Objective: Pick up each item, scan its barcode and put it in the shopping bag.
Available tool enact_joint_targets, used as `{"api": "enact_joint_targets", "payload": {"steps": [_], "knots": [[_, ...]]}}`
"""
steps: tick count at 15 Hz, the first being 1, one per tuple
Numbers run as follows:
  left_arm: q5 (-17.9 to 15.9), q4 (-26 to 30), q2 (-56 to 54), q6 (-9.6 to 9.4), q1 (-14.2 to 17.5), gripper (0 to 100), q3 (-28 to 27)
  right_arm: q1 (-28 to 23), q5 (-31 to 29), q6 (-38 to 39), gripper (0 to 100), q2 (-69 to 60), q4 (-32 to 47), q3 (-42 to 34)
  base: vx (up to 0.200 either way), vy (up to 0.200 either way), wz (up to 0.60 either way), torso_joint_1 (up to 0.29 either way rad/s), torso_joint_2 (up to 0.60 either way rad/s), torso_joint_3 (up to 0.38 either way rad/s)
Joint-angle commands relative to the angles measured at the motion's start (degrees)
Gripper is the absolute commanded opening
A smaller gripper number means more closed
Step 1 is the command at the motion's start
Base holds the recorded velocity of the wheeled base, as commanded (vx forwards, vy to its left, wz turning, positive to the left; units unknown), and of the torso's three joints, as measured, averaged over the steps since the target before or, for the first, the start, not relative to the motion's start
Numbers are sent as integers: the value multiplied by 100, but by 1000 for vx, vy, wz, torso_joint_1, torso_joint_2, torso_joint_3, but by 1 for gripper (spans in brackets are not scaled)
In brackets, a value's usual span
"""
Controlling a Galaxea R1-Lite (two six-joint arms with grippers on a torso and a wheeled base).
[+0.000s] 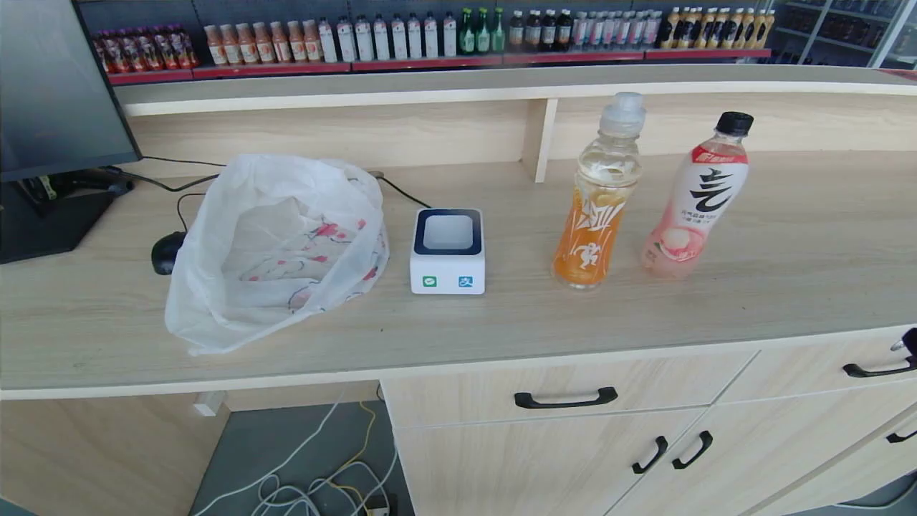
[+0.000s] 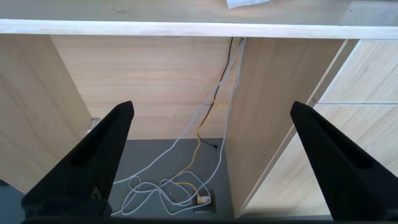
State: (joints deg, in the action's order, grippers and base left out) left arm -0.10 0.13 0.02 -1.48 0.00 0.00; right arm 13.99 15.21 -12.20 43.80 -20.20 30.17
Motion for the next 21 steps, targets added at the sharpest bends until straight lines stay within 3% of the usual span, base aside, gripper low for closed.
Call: {"api": "enact_joint_targets", "payload": {"steps": [1,8,11,12,13,21], "knots": [[1,4,-2,-2,0,100,0,183,-10,-37,100,682,-10,296,0,0,0,0,0,0],[1,4,-2,-2,0,100,0,323,-133,-142,100,1412,-19,806,0,0,0,0,0,0],[1,-5,-2,-2,0,100,0,1281,-1513,262,100,1974,-63,1316,0,0,0,0,0,0],[1,-5,-2,-2,0,100,0,1281,-1513,262,100,1974,-63,1316,0,0,0,0,0,0],[1,-5,-2,-2,0,100,0,1791,-2110,341,100,2308,-292,1588,0,0,0,0,0,0],[1,-5,-2,-2,0,100,0,2046,-2910,368,100,3363,-1452,1694,0,0,0,0,0,0]]}}
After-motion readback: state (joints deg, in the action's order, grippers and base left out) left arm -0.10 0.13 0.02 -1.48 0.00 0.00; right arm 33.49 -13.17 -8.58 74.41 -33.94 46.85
